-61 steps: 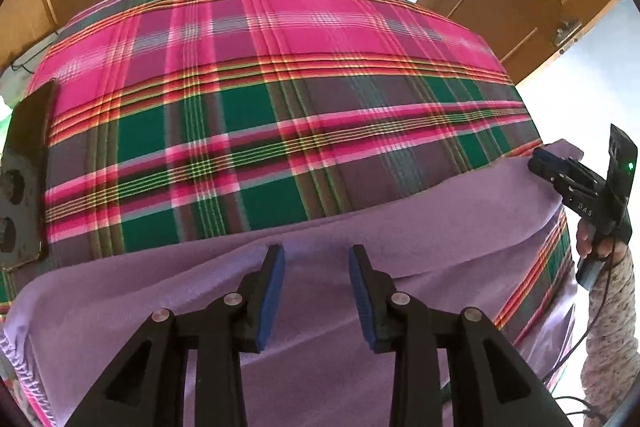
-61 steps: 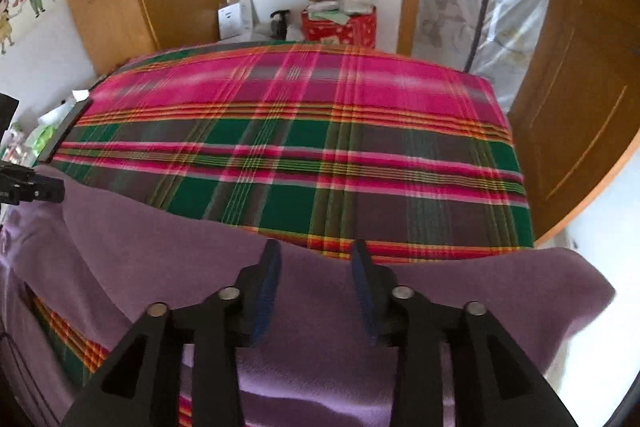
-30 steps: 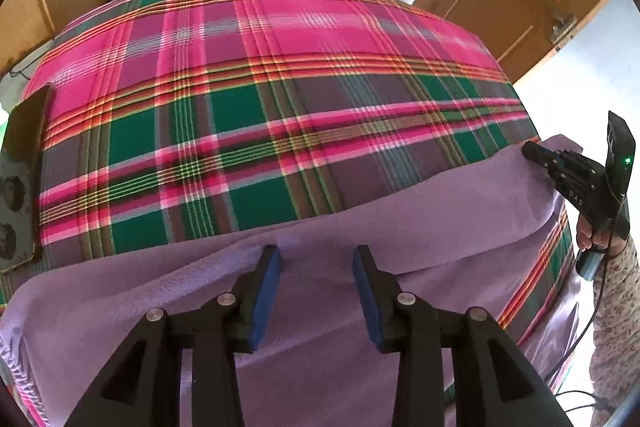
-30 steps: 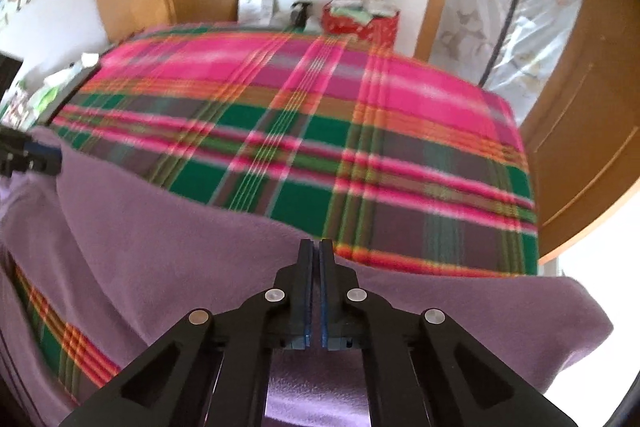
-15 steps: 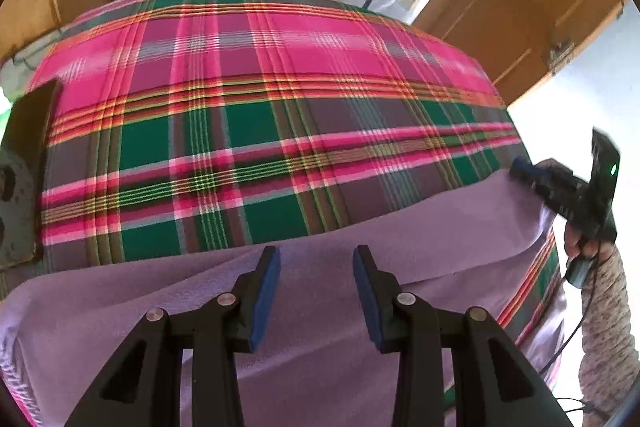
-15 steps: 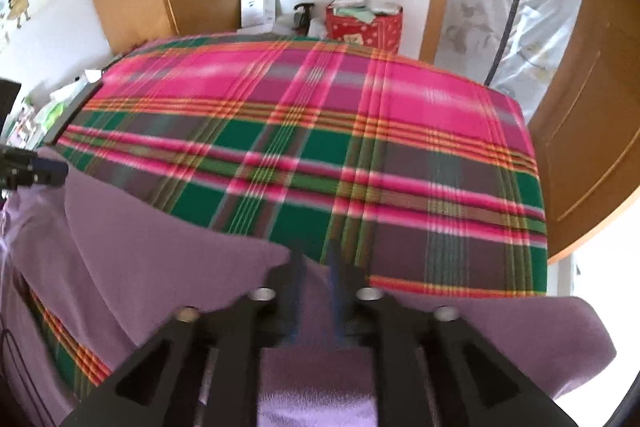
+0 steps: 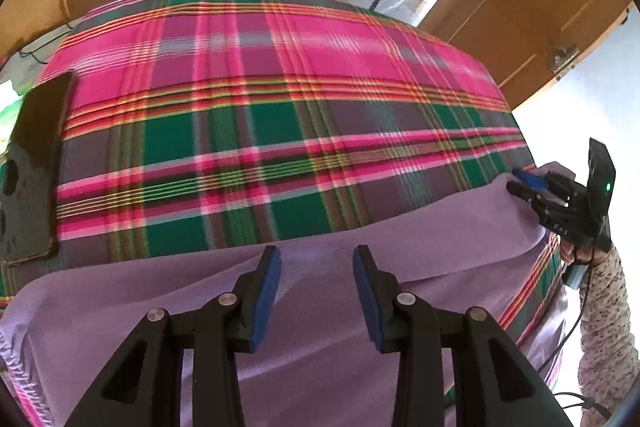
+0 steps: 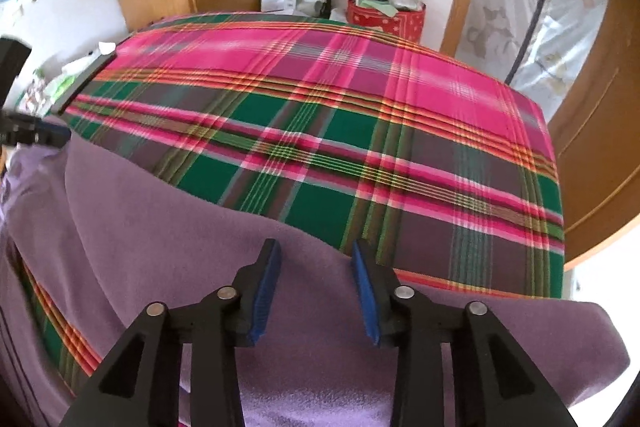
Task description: Fold clothes
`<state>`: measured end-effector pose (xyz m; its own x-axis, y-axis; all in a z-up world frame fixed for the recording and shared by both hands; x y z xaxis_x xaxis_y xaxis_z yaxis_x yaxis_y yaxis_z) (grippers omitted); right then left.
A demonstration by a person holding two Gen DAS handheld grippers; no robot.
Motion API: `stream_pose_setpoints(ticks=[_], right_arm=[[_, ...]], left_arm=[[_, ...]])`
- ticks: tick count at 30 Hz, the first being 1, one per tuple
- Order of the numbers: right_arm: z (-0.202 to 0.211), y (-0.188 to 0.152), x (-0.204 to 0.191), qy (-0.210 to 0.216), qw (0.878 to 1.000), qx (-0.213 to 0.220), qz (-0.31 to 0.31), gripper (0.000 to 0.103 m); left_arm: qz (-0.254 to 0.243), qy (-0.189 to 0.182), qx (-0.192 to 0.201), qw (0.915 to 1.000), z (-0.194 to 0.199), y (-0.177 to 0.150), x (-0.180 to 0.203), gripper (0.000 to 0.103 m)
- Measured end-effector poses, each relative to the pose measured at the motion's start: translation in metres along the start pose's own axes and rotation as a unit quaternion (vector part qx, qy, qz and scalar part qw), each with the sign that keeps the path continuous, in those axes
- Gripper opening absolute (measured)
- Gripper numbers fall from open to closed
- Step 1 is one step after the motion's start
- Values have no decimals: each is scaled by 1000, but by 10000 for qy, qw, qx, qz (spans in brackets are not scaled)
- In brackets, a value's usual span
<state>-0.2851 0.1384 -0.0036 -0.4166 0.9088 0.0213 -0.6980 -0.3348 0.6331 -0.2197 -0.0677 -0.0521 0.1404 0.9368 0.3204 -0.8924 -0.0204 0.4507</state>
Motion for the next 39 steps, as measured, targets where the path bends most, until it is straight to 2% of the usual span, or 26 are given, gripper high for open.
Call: stream_pose_setpoints(ticks=[2,5,8,13,16,23,28,32,39], right_arm=[[1,0,-8,31,9999,-46,160,12],[1,0,-14,-85,9994,-97,307,3],[1,6,-9,-243,9995,-1,205,2],[16,30,0,-726,9957,581,26,2],[15,47,2,-928,9931,719,-5,2],[-14,57,2,-1310,9902,464,137,2],[-24,49,2,-1332,9904,357,97,2],[-30,43,3,-1294,9913,216,47,2],[-33,40,4,-1343,9907,194,9,2]], left_arm=[[87,33,69,9999,5,2,-7,38],[203,156,136,9996,12,5,-21,38],[262,273,212,9991,20,7,-34,38],[406,462,243,9978,26,6,-57,38],[421,557,152,9974,24,1,-65,38],[282,747,75,9968,26,-8,-76,38],[115,933,44,9956,32,-14,-90,38],[-298,917,-116,9953,29,-22,-88,38],[-802,1227,105,9891,33,-12,-95,38]])
Point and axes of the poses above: each gripper's, at about its wrist camera, not at the fingertips, and z roughly against the way its jaws point, x to its right, y to its top, the point moved 9 cm from there along -z, roughly the way its jaws point, and after that the axes turned 6 degrees about x, right-handed, at the moved point
